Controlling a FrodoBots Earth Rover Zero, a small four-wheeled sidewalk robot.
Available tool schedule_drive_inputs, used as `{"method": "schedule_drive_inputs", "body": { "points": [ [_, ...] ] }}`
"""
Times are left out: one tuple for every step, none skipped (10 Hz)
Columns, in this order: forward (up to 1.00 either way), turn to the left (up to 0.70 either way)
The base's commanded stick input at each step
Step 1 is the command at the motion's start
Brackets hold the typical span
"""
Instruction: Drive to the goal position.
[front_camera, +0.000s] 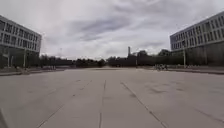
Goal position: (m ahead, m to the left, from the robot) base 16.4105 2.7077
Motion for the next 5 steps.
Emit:
{"method": "schedule_drive_inputs", "body": {
  "points": [
    [0.70,0.00],
    [0.70,0.00],
    [0.70,0.00],
    [0.70,0.00],
    [0.70,0.00]
  ]
}}
